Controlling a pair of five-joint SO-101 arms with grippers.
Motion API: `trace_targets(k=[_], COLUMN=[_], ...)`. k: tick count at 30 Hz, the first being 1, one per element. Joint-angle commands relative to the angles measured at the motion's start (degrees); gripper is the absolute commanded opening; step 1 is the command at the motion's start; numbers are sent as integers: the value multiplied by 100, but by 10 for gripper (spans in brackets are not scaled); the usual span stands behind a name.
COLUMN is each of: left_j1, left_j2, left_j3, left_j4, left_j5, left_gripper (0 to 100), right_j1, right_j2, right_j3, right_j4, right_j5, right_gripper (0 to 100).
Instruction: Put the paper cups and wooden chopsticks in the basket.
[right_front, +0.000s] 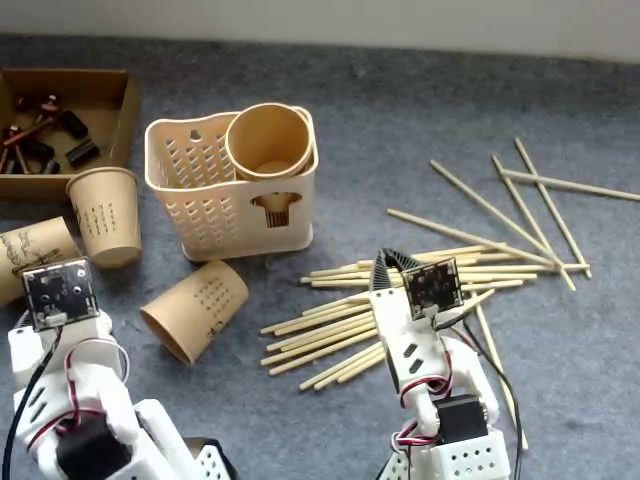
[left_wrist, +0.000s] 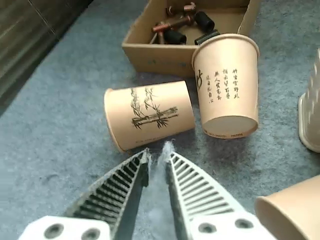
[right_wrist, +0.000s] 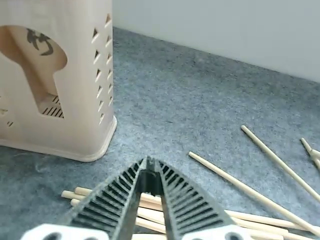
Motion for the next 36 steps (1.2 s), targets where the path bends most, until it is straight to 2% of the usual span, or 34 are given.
trace_targets(k=[1, 7, 13, 18, 21, 29, 36], left_j1=[145, 154, 171, 180, 268, 945, 1701], left_j2=[163, 1780, 3662, 4295, 4400, 4400, 4391], left_j3=[-611, -1130, -1543, -1297, -1095, -462, -470], left_j4=[193, 193, 185, 149, 0, -554, -510], left_j5=[-334, -1495, -3156, -4378, -4888, -4888, -3974], left_gripper=[137, 143, 148, 234, 237, 238, 238], right_j1=[48, 48, 48, 48, 48, 48, 48], right_j2=[-31, -31, -31, -22, -22, -22, -22], right_j3=[840, 840, 840, 840, 840, 840, 840], right_j4=[22, 22, 22, 22, 22, 22, 22], right_j5=[-44, -44, -44, -44, -44, -35, -35], right_gripper=[10, 10, 10, 10, 10, 10, 10])
